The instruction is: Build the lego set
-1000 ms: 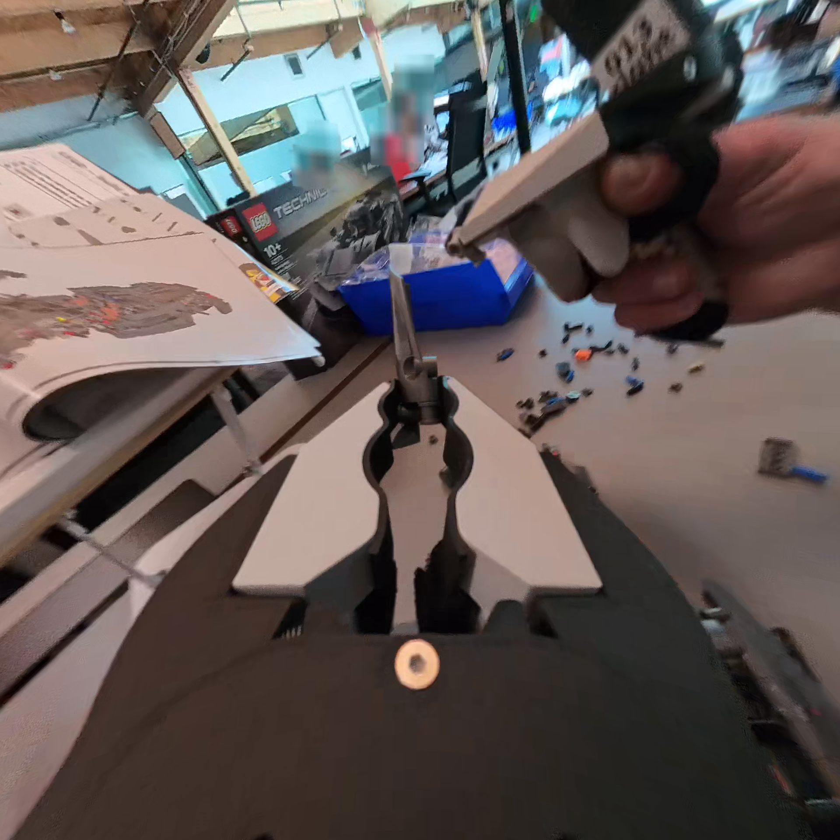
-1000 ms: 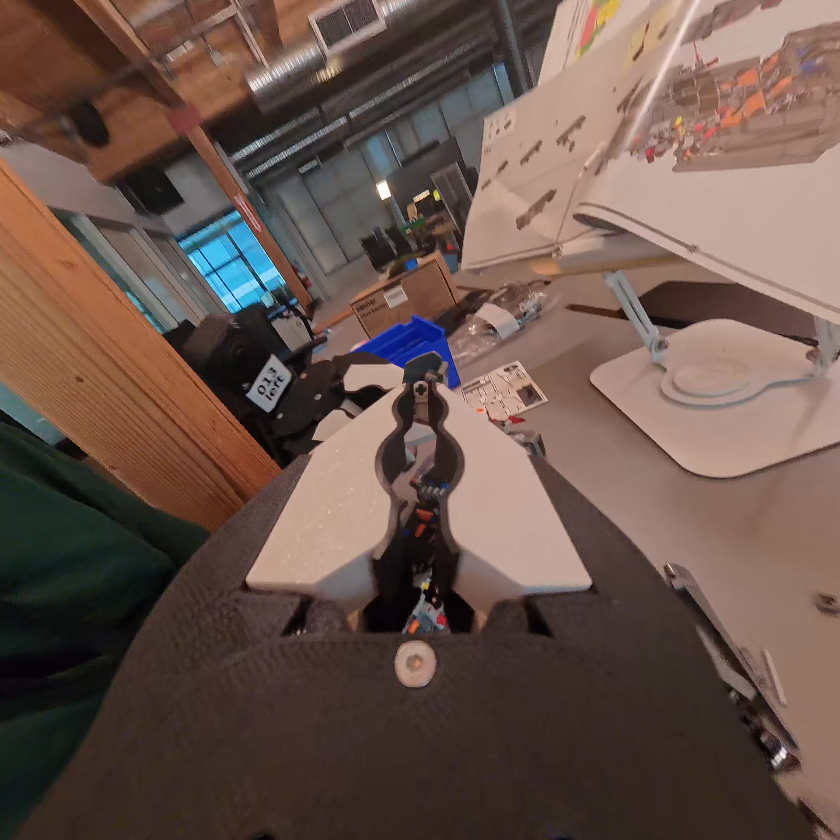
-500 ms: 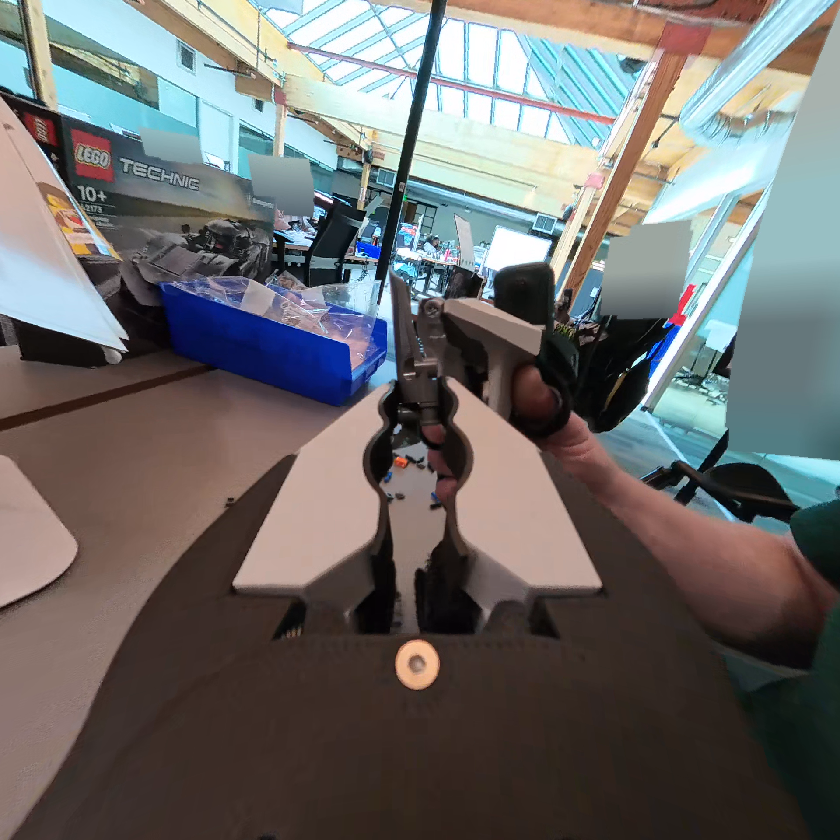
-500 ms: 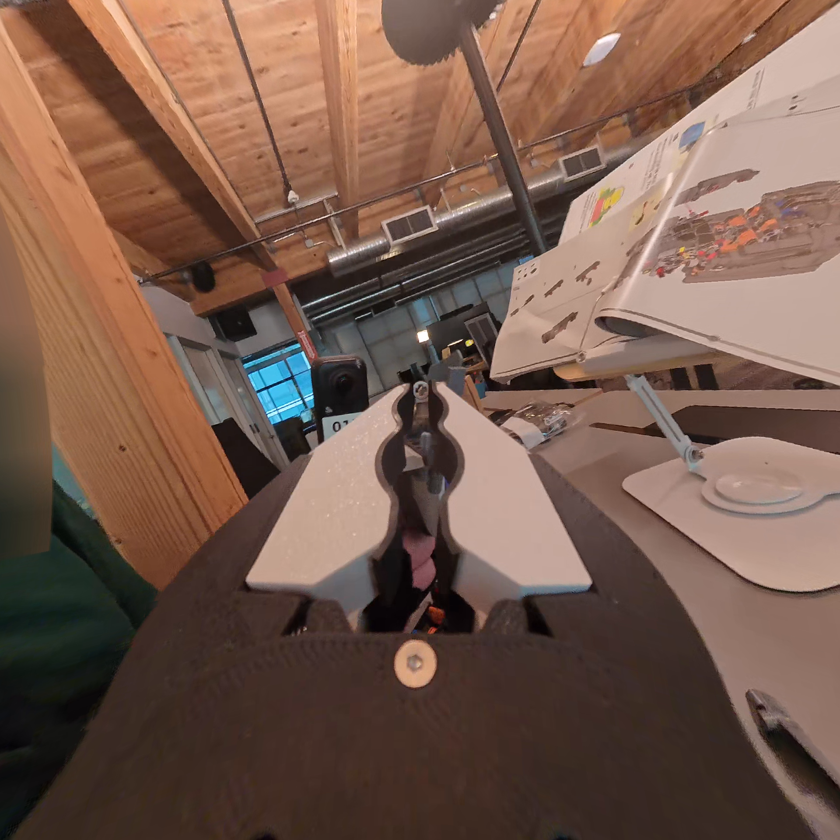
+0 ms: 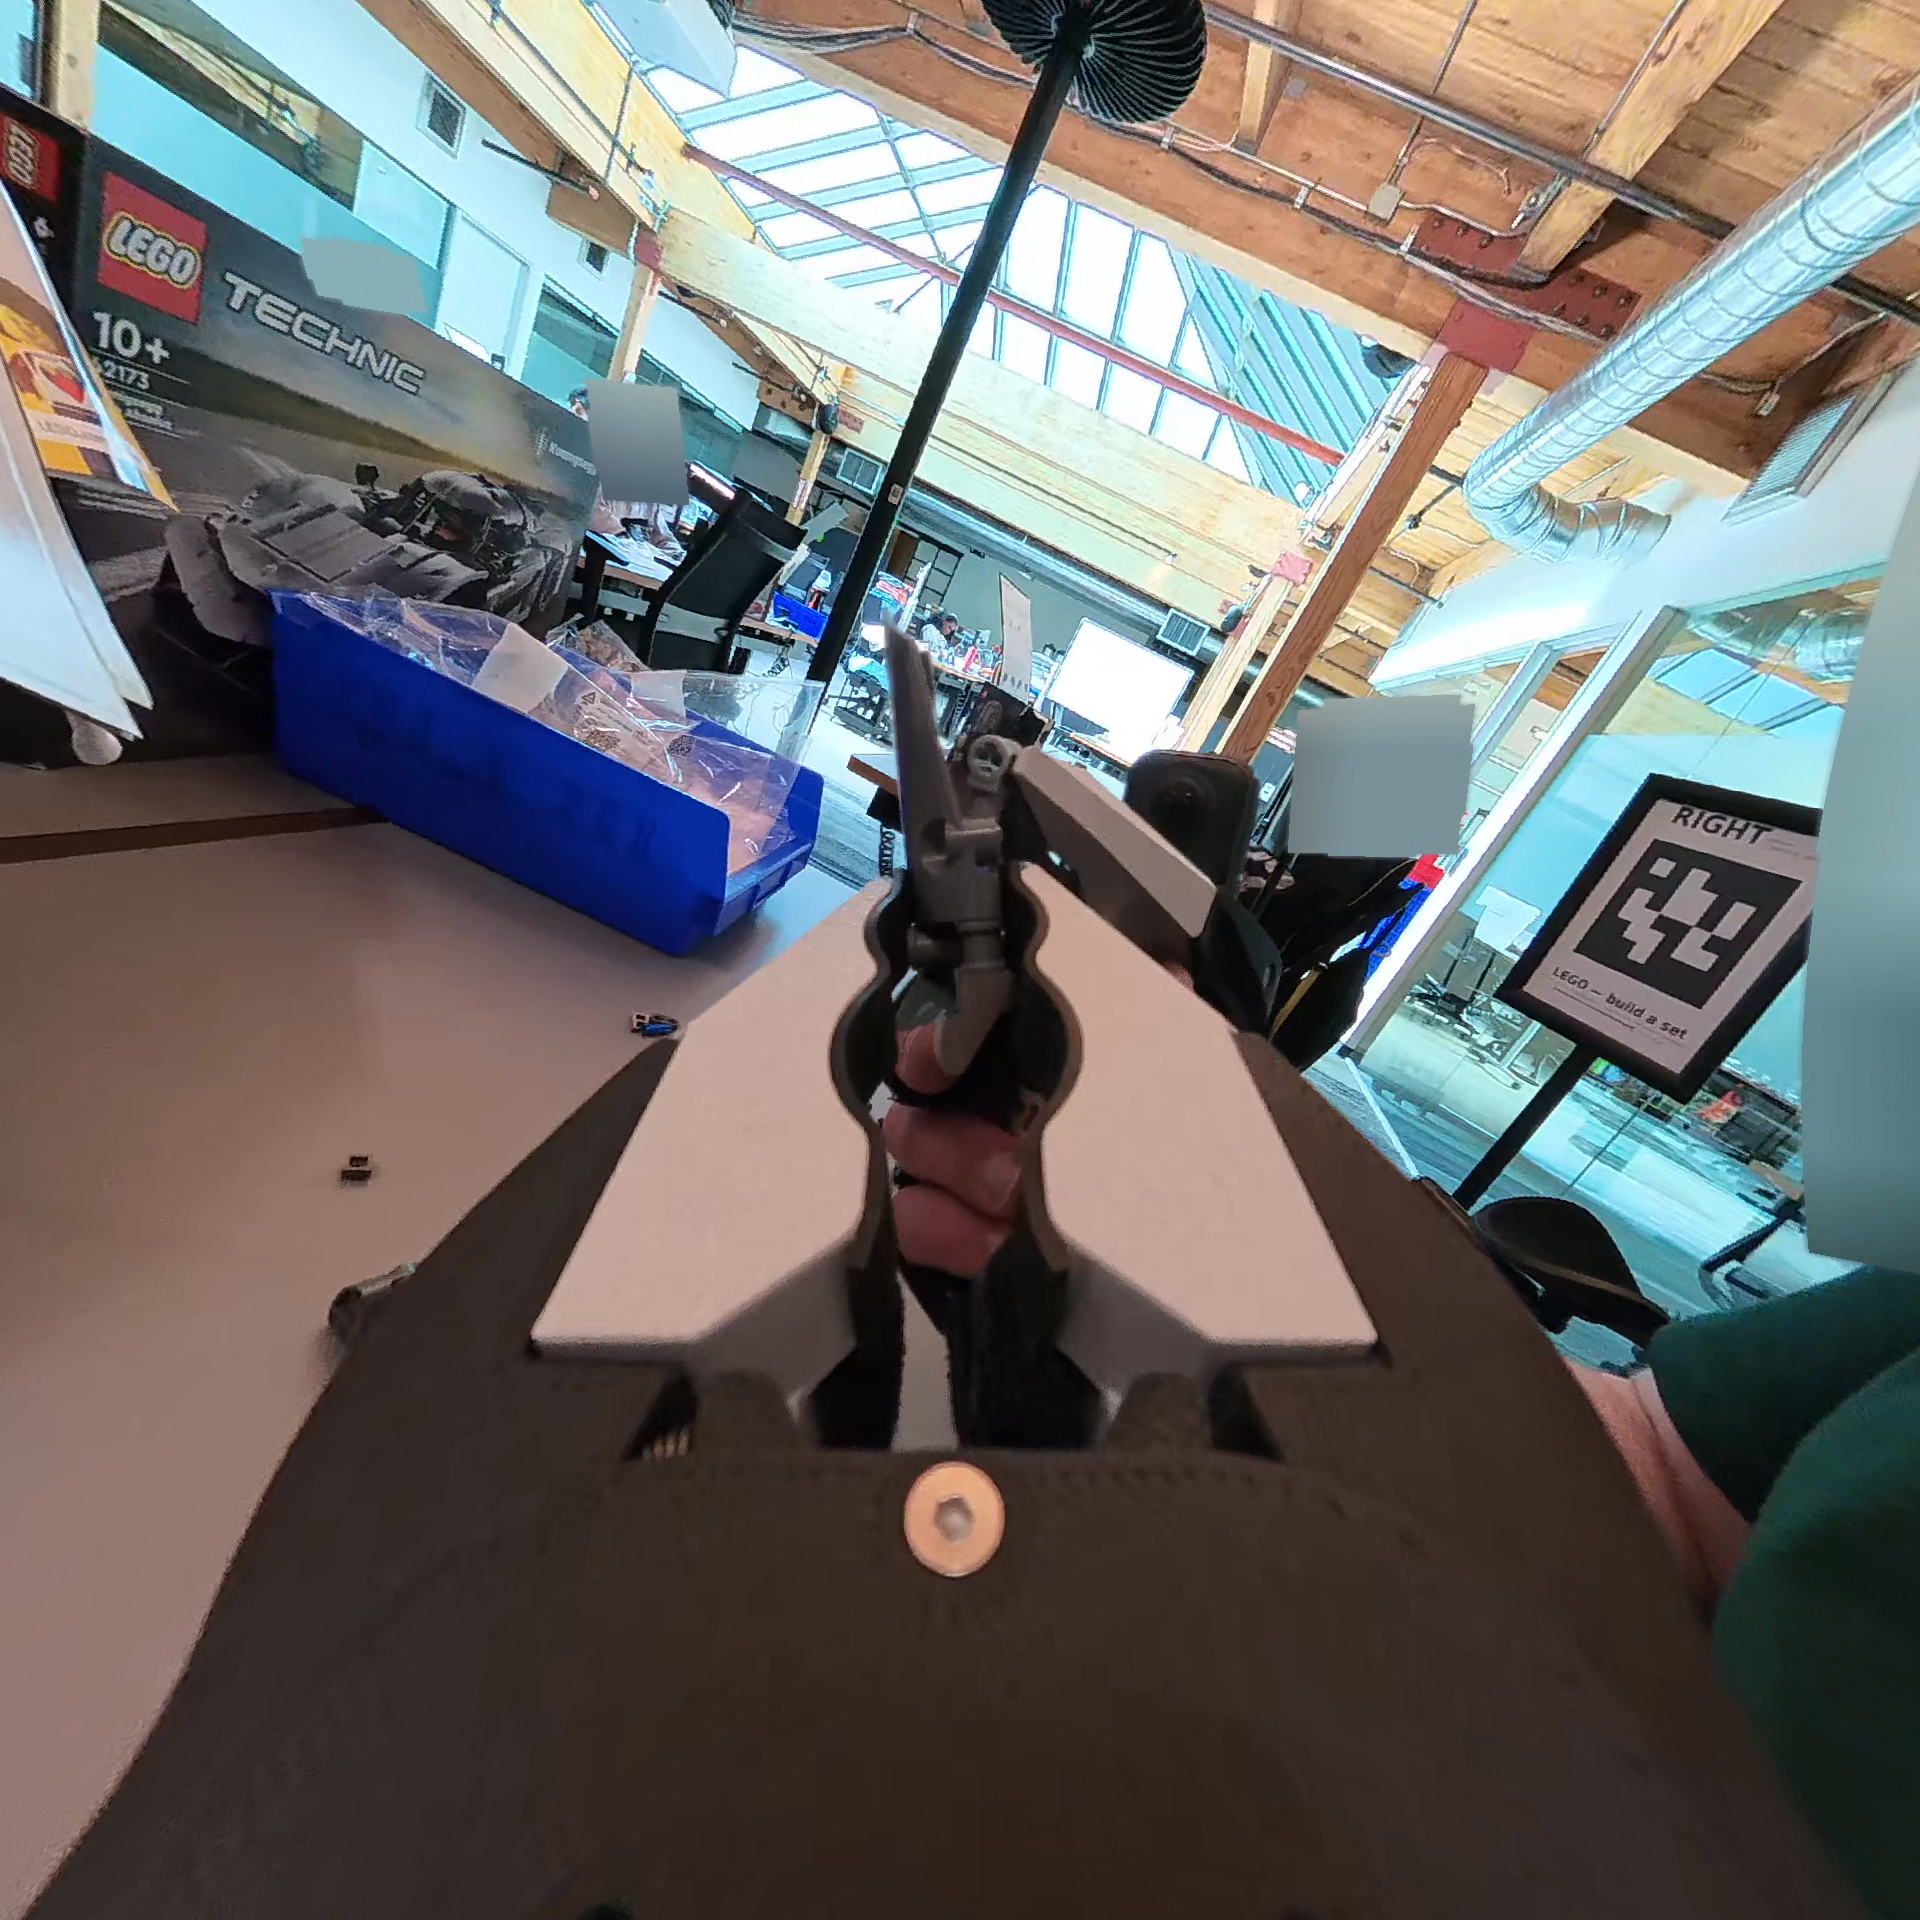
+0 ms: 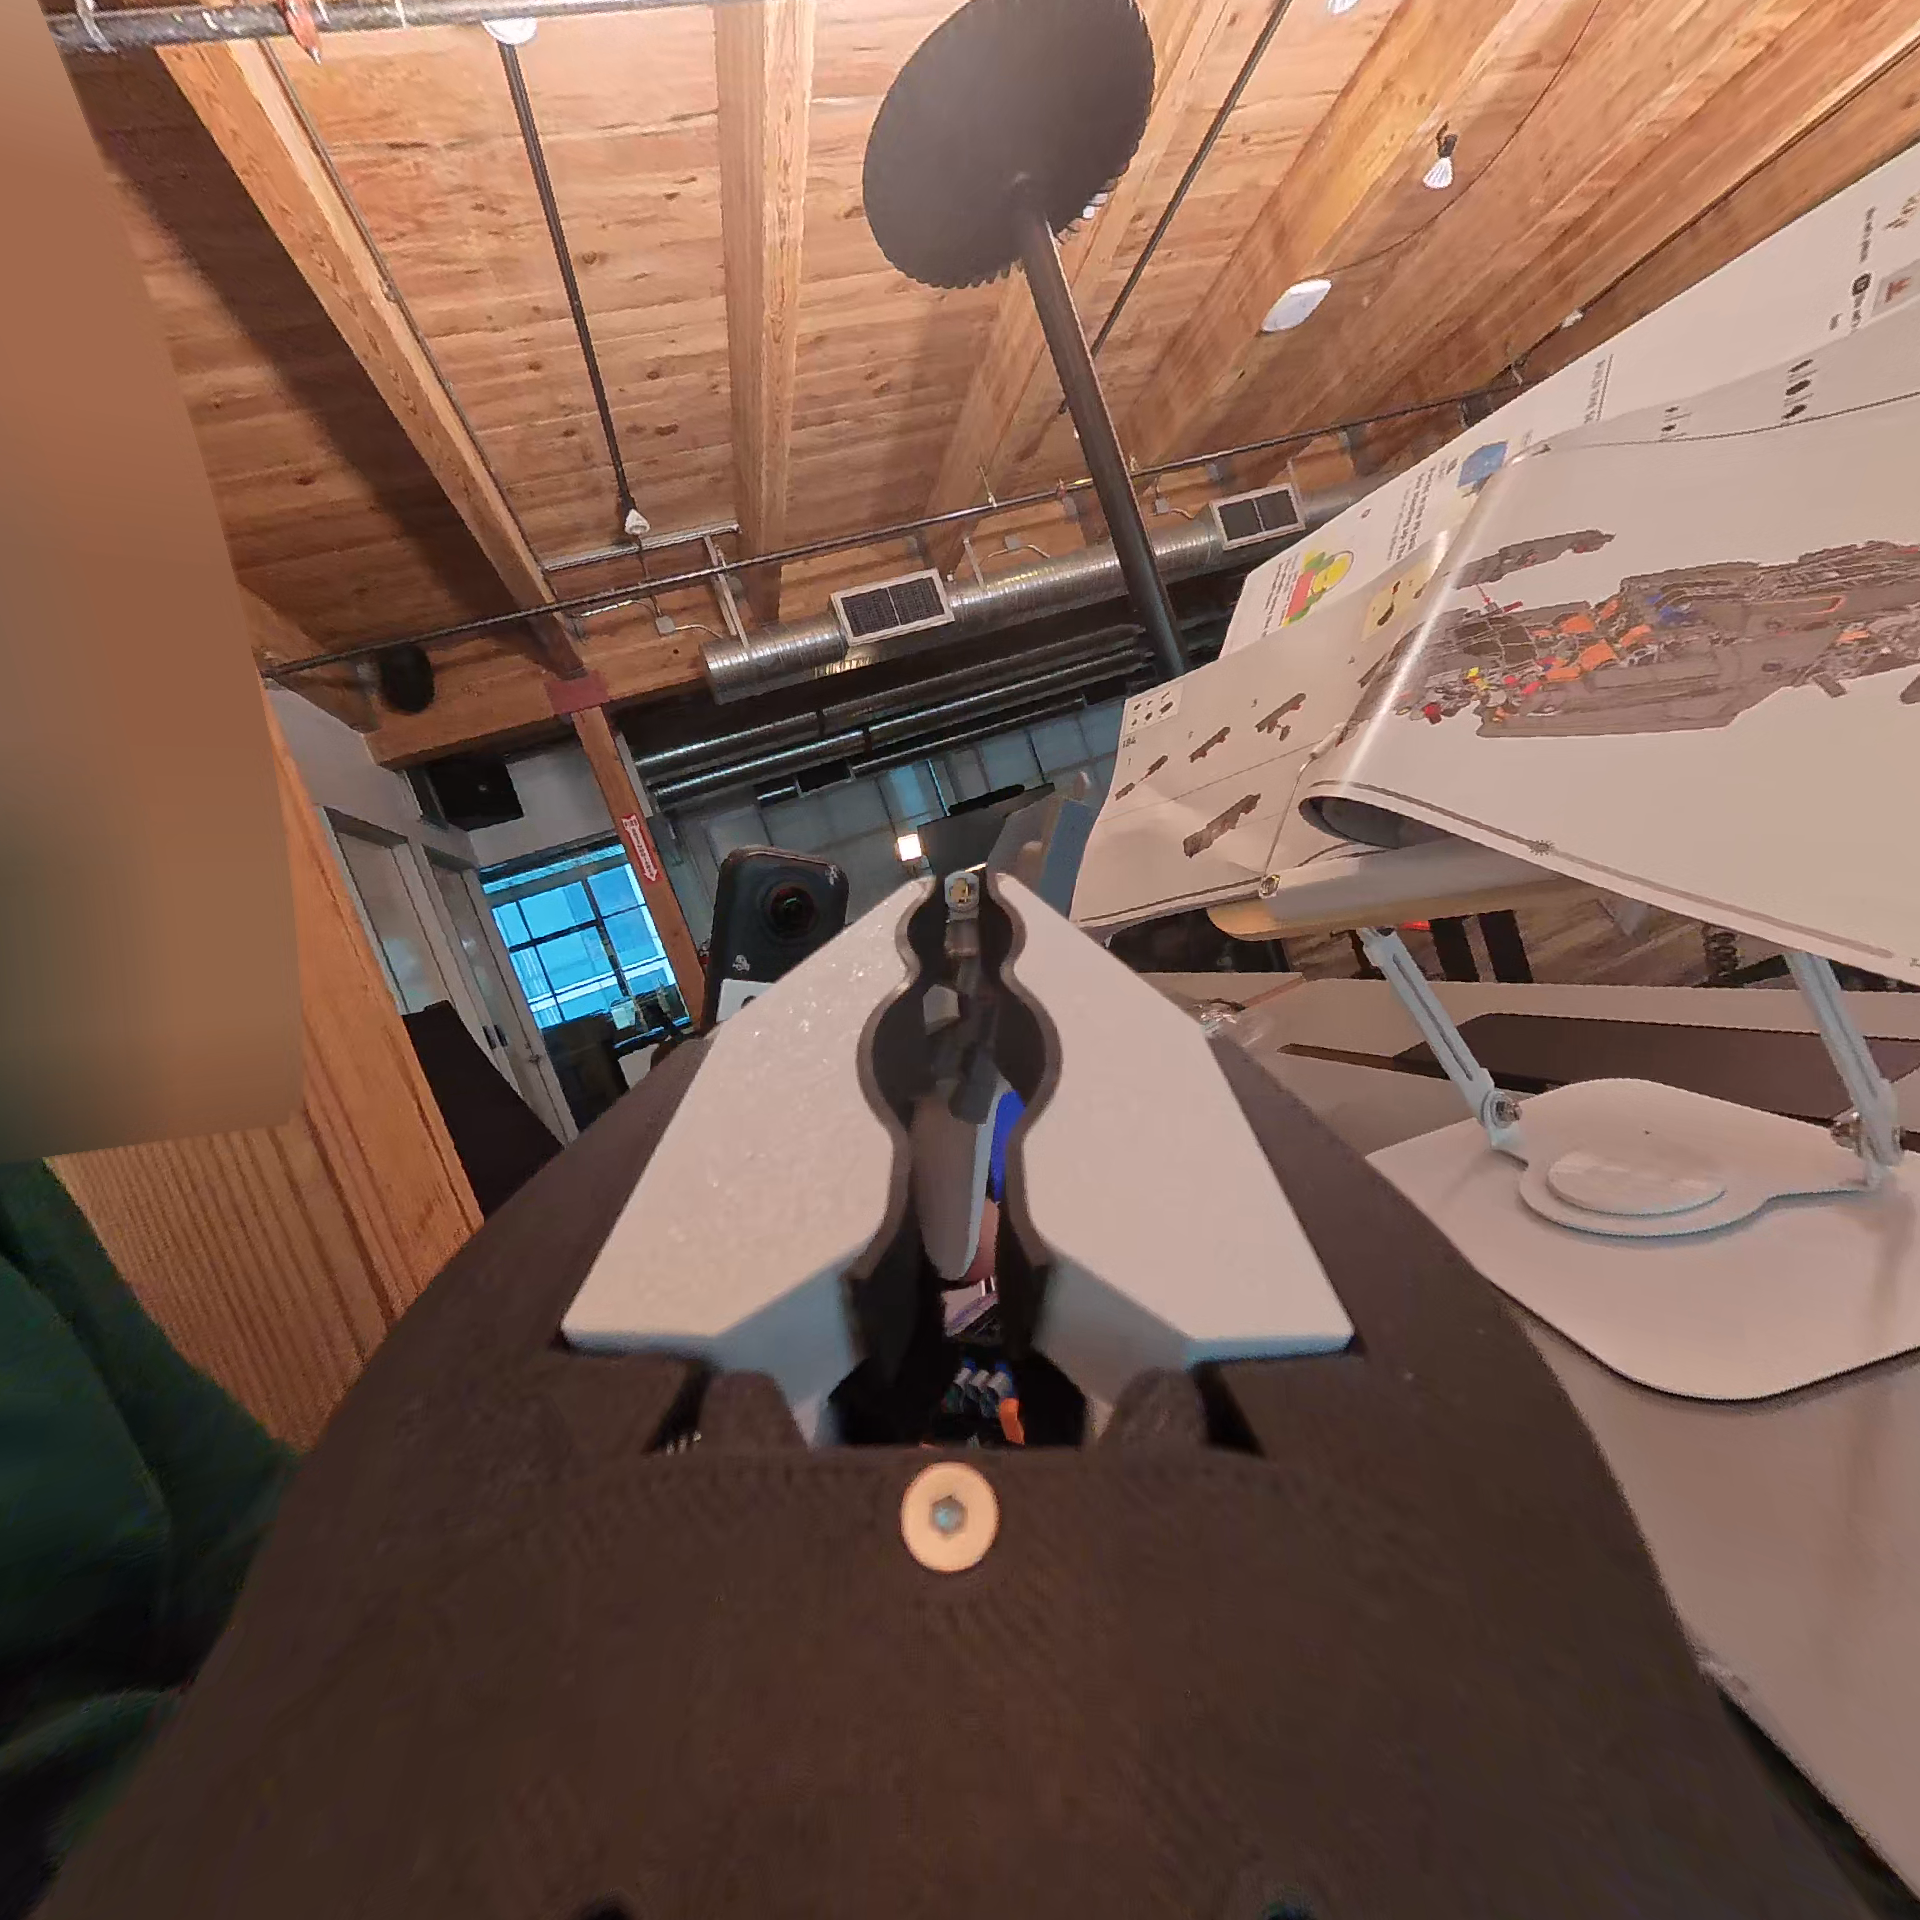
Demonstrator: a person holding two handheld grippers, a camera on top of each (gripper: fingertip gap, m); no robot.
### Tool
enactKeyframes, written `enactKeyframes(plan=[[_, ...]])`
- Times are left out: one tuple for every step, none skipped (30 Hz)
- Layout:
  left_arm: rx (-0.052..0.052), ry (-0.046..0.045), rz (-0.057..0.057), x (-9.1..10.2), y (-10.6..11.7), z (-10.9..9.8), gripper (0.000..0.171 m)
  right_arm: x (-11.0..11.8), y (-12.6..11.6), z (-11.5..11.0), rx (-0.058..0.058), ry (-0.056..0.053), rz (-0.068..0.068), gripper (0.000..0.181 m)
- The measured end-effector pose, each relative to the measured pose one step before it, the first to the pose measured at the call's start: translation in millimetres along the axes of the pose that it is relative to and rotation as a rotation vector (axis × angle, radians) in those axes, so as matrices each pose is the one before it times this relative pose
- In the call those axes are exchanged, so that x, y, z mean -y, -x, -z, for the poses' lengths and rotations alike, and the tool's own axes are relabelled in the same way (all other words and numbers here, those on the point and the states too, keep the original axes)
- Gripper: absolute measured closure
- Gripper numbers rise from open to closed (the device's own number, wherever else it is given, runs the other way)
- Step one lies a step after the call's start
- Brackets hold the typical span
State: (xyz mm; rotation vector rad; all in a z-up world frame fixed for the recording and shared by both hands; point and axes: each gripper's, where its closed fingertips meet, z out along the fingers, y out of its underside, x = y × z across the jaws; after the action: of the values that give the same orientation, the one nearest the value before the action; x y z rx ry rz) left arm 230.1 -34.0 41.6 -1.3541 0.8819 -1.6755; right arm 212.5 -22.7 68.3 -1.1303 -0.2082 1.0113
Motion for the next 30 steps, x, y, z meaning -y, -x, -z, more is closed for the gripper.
enactKeyframes(plan=[[-0.0079, -0.00475, 0.0152, 0.36, -0.88, -0.53, 0.157, 0.72, 0.38, 0.29, -0.0016, -0.0066, 0.0051, 0.177], [-0.0047, -0.00267, 0.0143, 0.04, -0.23, -0.35, 0.157, 0.13, -0.04, 0.15, -0.0054, -0.0011, 0.0078, 0.178], [-0.003, -0.00206, 0.006, -0.02, -0.34, -0.13, 0.156, 0.06, 0.16, 0.02, 0.0, 0.0007, 0.0093, 0.178], [0.0, 0.002, 0.0034, -0.36, 0.15, -0.1, 0.157, 0.02, -0.66, 0.7, -0.0003, 0.0046, 0.0012, 0.178], [-0.0015, -0.00471, 0.0036, 0.9, -0.29, 0.27, 0.157, 1.02, -0.99, 1.04, -0.0055, 0.0008, 0.0083, 0.178], [0.0001, 0.00441, 0.0025, -0.09, -0.09, -0.07, 0.157, -0.08, -0.1, 0.47, -0.0001, 0.0109, 0.0085, 0.178], [-0.0038, 0.00352, -0.0017, 0.04, -0.9, -0.31, 0.157, 0.48, 0.55, 0.38, 0.0049, 0.0065, 0.0064, 0.177], [-0.0048, 0.00026, -0.0031, 0.36, -1.11, -0.24, 0.157, 0.8, 0.97, 0.07, 0.005, 0.002, 0.0087, 0.178], [-0.0011, 0.0004, 0.0023, 0.42, -0.22, -0.13, 0.157, 0.39, 0.11, -0.23, 0.0004, 0.0048, 0.0065, 0.177], [-0.0011, 0.00094, 0.0043, 0.11, 0.12, -0.19, 0.157, 0.02, -0.25, -0.1, 0.0013, 0.0055, 0.0014, 0.177], [-0.0003, 0.00254, 0.0069, -0.51, 0.61, -0.13, 0.156, -0.58, -0.81, 0.19, -0.0006, 0.0089, -0.0024, 0.178], [-0.0023, 0.00237, 0.0105, -0.75, 0.58, -0.03, 0.157, -0.68, -0.87, 0.43, -0.0025, 0.0111, 0.003, 0.177], [0.0001, 0.00266, 0.0064, -0.72, 0.72, -0.09, 0.157, -0.91, -0.77, 0.32, -0.0045, 0.0121, 0.0076, 0.177], [0.0021, 0.0028, -0.006, -0.76, 0.37, -0.01, 0.157, -0.55, -0.28, 0.47, 0.0006, 0.0105, -0.0001, 0.177], [0.0085, 0.00694, -0.0112, -1.15, 0.86, -0.16, 0.157, -0.87, -0.92, 0.65, -0.0032, 0.0118, -0.0014, 0.177], [0.0079, 0.00576, -0.0124, -0.74, 0.95, 0.05, 0.157, -0.77, -0.6, 0.46, -0.001, 0.0114, -0.0014, 0.177], [0.0057, 0.00523, -0.0124, -0.56, 0.57, 0.1, 0.157, -0.54, -0.09, 0.38, 0.0003, 0.0102, 0.0015, 0.177], [0.0044, 0.00664, -0.0109, -0.69, 0.28, -0.11, 0.157, -0.36, -0.33, 0.45, -0.0036, 0.0091, 0.009, 0.177], [0.0002, 0.00415, -0.0038, -0.13, -0.03, -0.1, 0.157, -0.26, 0.24, 0.16, -0.0022, 0.0101, 0.0118, 0.177], [-0.0037, 0.0049, -0.0003, -0.42, -0.27, -0.06, 0.157, -0.28, 0.54, -0.05, -0.0016, 0.0144, 0.0151, 0.177], [-0.0038, 0.00447, 0.0001, -0.2, -0.07, 0.13, 0.157, -0.37, -0.21, 0.1, -0.0066, 0.0182, 0.0208, 0.177], [-0.0048, 0.00295, 0.0021, 0.06, -0.04, 0.06, 0.157, -0.02, -0.14, -0.06, -0.0049, 0.0159, 0.0176, 0.177], [-0.0064, 0.00568, 0.004, -0.33, -0.37, 0.06, 0.157, -0.21, 0.32, -0.22, 0.0007, 0.0123, 0.008, 0.177], [-0.0044, 0.00732, 0.0012, -0.44, -0.06, 0.05, 0.157, -0.36, 0.08, 0.18, -0.0003, 0.0114, 0.0093, 0.177], [-0.0032, 0.01006, -0.0002, -0.92, 0.06, 0.03, 0.157, -0.65, -0.15, 0.32, -0.0019, 0.0128, 0.011, 0.177], [-0.0028, 0.01001, 0.0, -0.99, 0.36, 0.18, 0.157, -1.12, -0.43, 0.33, -0.0036, 0.0147, 0.0099, 0.177], [-0.0041, 0.00629, -0.0007, -0.72, 0.33, 0.16, 0.157, -0.96, -0.33, 0.38, -0.0028, 0.0127, 0.0073, 0.177], [-0.0045, 0.00231, -0.0014, -0.42, -0.02, 0.05, 0.157, -0.47, 0.12, 0.29, -0.0002, 0.0071, 0.0023, 0.177], [-0.0019, 0.00241, -0.0024, -0.67, 0.23, -0.16, 0.157, -0.62, -0.12, 0.03, 0.0024, 0.0054, -0.0106, 0.177], [-0.0025, 0.00392, 0.0011, -0.65, 0.35, 0.0, 0.157, -0.73, -0.43, 0.17, 0.0018, 0.0063, -0.0061, 0.177]])
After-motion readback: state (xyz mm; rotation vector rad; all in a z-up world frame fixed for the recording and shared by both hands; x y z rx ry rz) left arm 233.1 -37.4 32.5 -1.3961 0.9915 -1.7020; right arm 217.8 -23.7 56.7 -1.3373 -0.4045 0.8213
